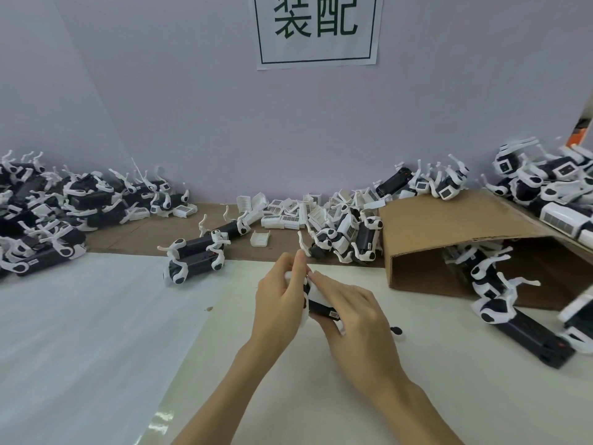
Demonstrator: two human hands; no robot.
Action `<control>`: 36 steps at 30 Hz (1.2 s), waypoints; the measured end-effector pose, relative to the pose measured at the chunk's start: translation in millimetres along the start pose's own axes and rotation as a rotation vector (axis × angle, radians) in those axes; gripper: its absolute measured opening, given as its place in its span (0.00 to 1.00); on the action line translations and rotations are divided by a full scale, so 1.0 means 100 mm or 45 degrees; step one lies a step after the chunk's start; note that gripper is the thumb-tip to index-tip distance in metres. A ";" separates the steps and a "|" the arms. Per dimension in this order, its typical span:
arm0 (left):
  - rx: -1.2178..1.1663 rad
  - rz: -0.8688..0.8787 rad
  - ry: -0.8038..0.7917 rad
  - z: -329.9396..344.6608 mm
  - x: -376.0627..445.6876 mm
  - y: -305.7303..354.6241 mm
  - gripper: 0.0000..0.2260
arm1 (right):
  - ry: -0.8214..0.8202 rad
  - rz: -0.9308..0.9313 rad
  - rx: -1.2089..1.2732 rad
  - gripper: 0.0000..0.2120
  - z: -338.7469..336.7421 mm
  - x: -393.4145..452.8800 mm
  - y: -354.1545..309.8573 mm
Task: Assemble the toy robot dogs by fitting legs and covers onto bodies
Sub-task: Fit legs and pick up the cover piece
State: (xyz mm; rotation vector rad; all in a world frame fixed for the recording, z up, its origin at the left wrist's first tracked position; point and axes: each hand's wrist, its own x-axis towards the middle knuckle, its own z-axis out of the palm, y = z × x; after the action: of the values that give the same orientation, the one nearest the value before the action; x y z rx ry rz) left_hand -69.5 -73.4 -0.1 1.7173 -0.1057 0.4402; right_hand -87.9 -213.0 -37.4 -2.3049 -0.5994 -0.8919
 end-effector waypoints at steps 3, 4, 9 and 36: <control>0.015 -0.028 0.011 0.00 0.01 -0.01 0.25 | 0.038 -0.057 -0.069 0.32 -0.01 0.04 0.02; 0.017 -0.040 0.011 0.00 0.01 -0.01 0.24 | 0.037 -0.064 -0.066 0.32 -0.02 0.04 0.03; 0.045 -0.038 0.012 -0.01 0.02 -0.03 0.22 | -0.003 -0.083 -0.049 0.35 0.00 0.01 0.03; 0.474 0.489 -0.407 -0.27 0.12 -0.12 0.22 | -0.311 0.436 0.557 0.16 -0.31 0.06 0.17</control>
State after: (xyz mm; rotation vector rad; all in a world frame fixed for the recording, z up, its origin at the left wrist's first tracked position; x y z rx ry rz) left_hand -60.6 -42.5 -3.4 2.1337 -0.6262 0.4829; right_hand -88.0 -245.3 -20.8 -2.0369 -0.4274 -0.2841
